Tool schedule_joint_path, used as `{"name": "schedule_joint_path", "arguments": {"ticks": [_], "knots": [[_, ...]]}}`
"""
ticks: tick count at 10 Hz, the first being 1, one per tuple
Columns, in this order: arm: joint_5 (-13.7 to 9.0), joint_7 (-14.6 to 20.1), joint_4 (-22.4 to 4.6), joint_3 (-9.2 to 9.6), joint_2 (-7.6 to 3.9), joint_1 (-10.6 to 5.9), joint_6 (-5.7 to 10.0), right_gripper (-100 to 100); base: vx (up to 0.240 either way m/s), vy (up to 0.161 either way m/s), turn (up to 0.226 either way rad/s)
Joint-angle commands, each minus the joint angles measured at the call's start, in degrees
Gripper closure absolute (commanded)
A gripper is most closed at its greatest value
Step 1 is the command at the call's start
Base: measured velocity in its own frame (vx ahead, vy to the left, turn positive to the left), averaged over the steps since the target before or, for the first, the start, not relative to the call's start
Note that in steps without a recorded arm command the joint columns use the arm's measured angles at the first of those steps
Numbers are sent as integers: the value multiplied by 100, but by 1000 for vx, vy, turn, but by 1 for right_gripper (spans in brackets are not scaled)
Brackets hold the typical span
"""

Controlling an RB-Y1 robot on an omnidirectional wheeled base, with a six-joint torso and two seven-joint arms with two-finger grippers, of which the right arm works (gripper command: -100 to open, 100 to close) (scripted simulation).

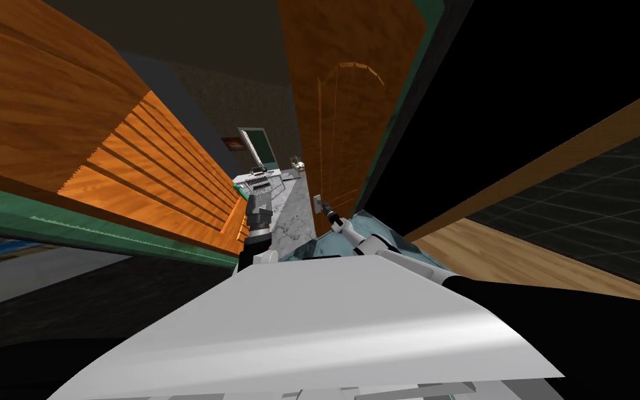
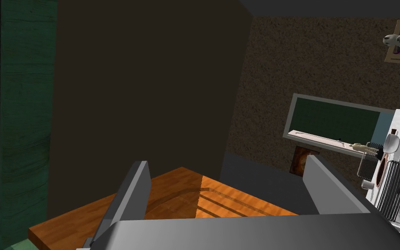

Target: Push the door open

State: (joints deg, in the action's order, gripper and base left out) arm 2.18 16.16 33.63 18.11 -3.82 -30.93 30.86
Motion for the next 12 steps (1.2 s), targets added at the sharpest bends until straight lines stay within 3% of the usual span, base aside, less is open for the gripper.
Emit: {"name": "schedule_joint_path", "arguments": {"ticks": [1,4,5,10,12], "knots": [[-8,-17,-11,-25,14,0,5,-100,200,90,28],[-13,-27,-1,-41,38,10,1,-100,141,60,18],[-13,-27,-1,-41,38,10,1,100,-10,-4,-4],[-13,-27,-1,-41,38,10,1,100,-8,-4,5],[-43,-74,1,-138,-5,-11,-9,100,113,127,-41]]}}
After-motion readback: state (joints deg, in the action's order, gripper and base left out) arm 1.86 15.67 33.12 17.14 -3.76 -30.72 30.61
